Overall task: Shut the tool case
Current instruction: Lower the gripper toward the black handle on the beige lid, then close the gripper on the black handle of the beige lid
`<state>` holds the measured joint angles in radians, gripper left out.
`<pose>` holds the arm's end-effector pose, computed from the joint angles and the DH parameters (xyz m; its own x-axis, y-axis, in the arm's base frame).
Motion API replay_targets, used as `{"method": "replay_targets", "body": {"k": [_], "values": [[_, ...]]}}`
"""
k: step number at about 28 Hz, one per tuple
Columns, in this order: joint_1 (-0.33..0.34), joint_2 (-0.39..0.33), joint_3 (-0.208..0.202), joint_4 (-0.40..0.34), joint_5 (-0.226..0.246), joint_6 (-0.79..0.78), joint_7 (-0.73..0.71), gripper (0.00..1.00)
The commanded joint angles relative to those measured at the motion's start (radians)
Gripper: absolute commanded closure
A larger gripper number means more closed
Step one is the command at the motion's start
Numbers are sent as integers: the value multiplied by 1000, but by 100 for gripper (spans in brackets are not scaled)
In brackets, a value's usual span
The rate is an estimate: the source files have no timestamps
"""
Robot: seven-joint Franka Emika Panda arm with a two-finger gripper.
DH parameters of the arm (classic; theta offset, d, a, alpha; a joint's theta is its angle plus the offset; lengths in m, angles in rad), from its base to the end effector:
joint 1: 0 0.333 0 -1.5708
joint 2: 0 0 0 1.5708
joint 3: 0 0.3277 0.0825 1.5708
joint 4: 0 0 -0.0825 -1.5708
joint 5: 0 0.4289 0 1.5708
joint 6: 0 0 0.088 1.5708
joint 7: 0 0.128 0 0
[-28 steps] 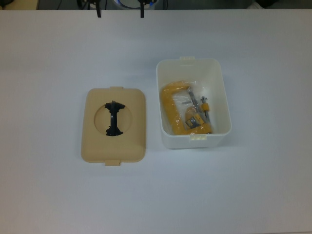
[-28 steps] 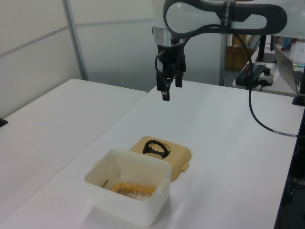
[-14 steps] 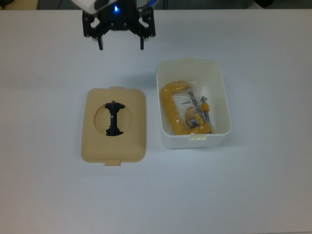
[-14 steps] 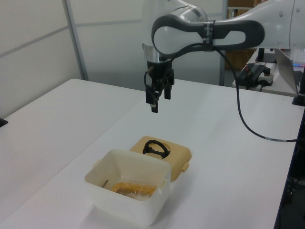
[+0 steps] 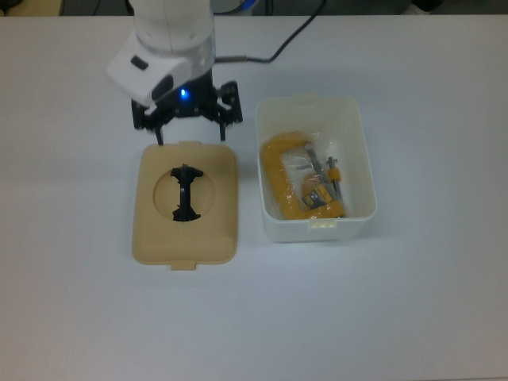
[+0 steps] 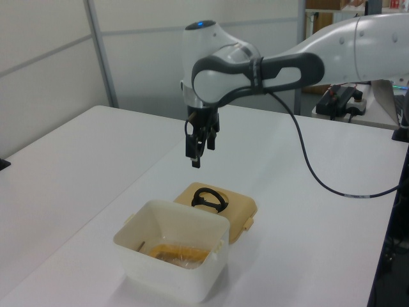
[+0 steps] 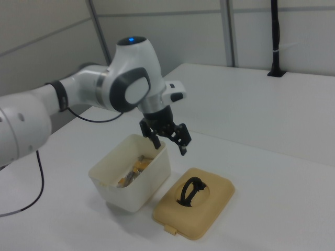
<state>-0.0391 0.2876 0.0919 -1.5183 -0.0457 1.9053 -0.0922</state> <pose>0.7080 0.0265 0.4863 0.9834 0.1528 0.0983 0.1508 -0.9882 0.0276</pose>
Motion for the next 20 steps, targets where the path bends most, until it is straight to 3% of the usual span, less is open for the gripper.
{"method": "replay_targets", "body": {"k": [1, 6, 20], "values": [[4, 28, -8, -28, -39, 99, -15, 0], [-1, 59, -9, -29, -42, 118, -12, 0], [-36, 62, -11, -166, -42, 172, 51, 0]]}}
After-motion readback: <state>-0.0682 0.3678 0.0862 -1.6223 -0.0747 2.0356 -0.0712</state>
